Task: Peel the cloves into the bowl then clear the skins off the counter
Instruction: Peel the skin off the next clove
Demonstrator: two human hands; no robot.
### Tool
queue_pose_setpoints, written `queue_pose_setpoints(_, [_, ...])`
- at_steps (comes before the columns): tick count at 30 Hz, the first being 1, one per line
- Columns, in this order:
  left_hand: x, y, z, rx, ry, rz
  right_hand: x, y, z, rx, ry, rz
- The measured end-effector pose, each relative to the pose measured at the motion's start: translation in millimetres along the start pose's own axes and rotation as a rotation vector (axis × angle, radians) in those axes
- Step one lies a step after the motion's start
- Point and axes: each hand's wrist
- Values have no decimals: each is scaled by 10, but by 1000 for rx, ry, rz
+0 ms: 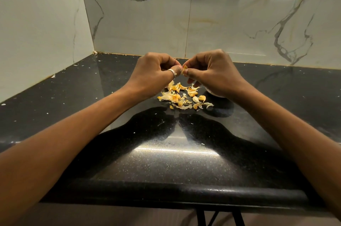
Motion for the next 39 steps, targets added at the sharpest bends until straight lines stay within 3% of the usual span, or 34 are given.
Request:
queue_pose_setpoints(5, [-7,8,11,1,-28,37,-19,9,62,3,15,-21])
queue_pose_setpoints(16, [24,2,-15,-67,132,-100,-46,14,104,34,-18,-11])
queue_pose_setpoints(31, [55,70,-44,-38,-200,173,-132,42,168,-80,345,-150])
queue_pose_setpoints(39, [46,52,-35,-67,-76,23,-128,38,180,-99,309,-121])
Point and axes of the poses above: each hand's wrist, its own y-axis away from the middle knuckle, its own z-axis out of the palm, x = y × z, and after that the axes turned 11 degrees about -z, right-handed
